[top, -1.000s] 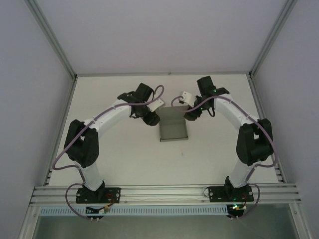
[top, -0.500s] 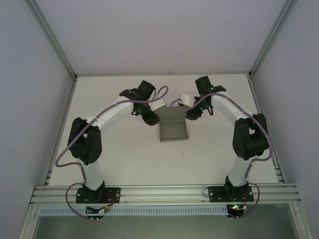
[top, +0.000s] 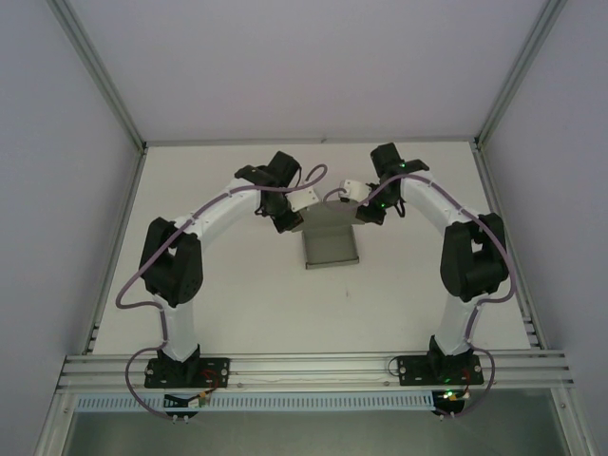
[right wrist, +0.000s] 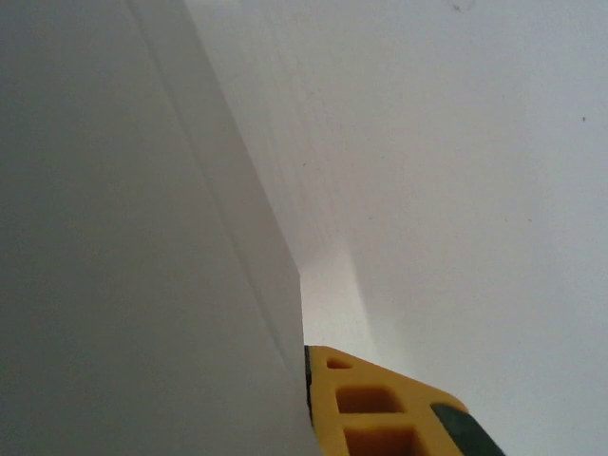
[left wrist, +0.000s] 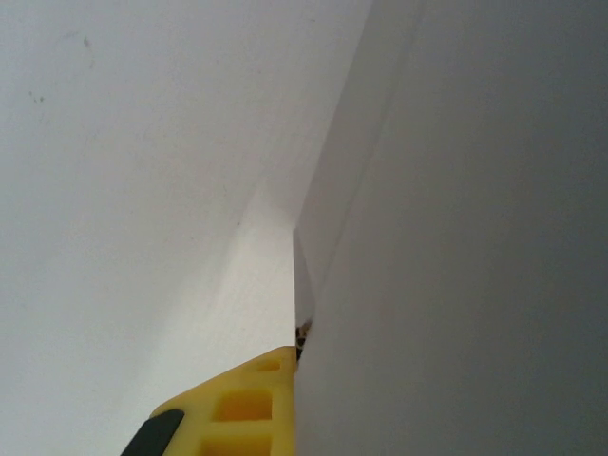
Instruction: Assemble paper box
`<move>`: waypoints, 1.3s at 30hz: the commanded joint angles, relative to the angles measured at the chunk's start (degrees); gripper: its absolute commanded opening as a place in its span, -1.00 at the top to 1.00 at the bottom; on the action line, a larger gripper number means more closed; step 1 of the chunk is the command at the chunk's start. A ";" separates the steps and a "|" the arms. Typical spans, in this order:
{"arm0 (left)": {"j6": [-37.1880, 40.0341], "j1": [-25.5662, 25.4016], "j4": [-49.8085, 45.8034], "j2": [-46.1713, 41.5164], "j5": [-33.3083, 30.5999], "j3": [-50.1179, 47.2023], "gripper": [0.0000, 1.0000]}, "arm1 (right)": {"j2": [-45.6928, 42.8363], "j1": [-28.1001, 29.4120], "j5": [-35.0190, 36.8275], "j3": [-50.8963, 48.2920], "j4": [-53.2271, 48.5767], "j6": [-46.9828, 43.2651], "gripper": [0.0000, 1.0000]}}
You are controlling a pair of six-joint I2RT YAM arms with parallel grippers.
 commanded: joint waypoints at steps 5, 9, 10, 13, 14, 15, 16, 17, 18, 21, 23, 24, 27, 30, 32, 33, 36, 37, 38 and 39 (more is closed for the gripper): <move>-8.23 -0.79 4.27 -3.50 -1.72 -1.59 1.00 | -4.58 0.17 -4.37 -1.11 -0.32 5.59 0.99; -16.62 -1.40 7.15 -3.96 -1.12 -1.45 1.00 | -7.17 1.48 -3.13 -2.60 4.33 19.69 1.00; -19.53 -1.77 8.12 -4.16 -1.30 -1.60 1.00 | -7.62 1.77 -2.36 -3.08 6.45 25.52 1.00; -28.01 -3.29 13.42 -5.04 -3.39 -3.92 1.00 | -8.08 3.41 3.24 -3.89 11.85 46.80 1.00; -30.46 -3.67 14.79 -5.08 -4.05 -4.70 1.00 | -8.02 4.04 4.66 -4.19 12.94 53.25 1.00; -32.82 -3.92 15.75 -5.02 -4.33 -5.16 1.00 | -8.01 4.75 5.94 -4.72 14.28 58.87 1.00; -36.07 -4.18 17.14 -4.80 -5.41 -5.76 1.00 | -8.17 5.84 6.93 -5.66 16.34 64.71 1.00; -38.16 -4.37 18.16 -4.51 -5.28 -5.99 1.00 | -8.37 7.05 7.81 -6.54 18.51 68.12 1.00; -40.38 -4.57 19.36 -4.08 -5.38 -6.11 1.00 | -8.40 8.22 8.62 -6.90 20.17 70.88 1.00; -48.44 -4.73 21.88 -2.10 -7.41 -5.21 1.00 | -7.57 11.46 12.42 -5.96 22.30 75.31 1.00; -50.69 -4.92 24.37 -1.54 -7.39 -5.45 1.00 | -6.74 12.34 13.20 -5.82 23.52 77.49 1.00; -52.29 -4.98 25.62 -1.47 -7.00 -5.57 1.00 | -6.21 12.49 14.41 -5.94 24.16 79.40 1.00; -55.94 -5.48 29.34 -1.39 -6.89 -7.07 1.00 | -4.79 12.74 19.28 -6.11 25.43 84.83 1.00; -57.09 -6.22 31.48 -1.15 -9.39 -9.16 1.00 | -3.92 13.30 20.68 -7.08 28.91 90.49 1.00; -57.42 -6.55 31.48 -0.79 -9.92 -10.01 1.00 | -3.76 13.70 21.94 -7.18 30.40 92.86 0.99; -57.95 -6.64 31.43 -0.72 -10.68 -10.23 1.00 | -3.59 14.01 22.99 -7.09 30.66 93.44 0.99; -59.13 -6.87 34.15 -0.38 -10.57 -11.06 1.00 | -3.16 14.81 24.70 -7.82 32.25 94.78 0.99; -59.59 -7.03 34.78 -0.26 -10.57 -11.50 1.00 | -2.91 14.93 24.67 -8.34 32.88 94.97 0.99; -59.93 -7.24 35.67 -0.10 -10.84 -12.00 1.00 | -2.45 14.99 24.69 -8.81 33.24 95.41 0.99; -59.91 -7.29 36.24 0.28 -10.91 -12.30 1.00 | -2.13 15.12 24.61 -9.23 33.50 95.32 0.99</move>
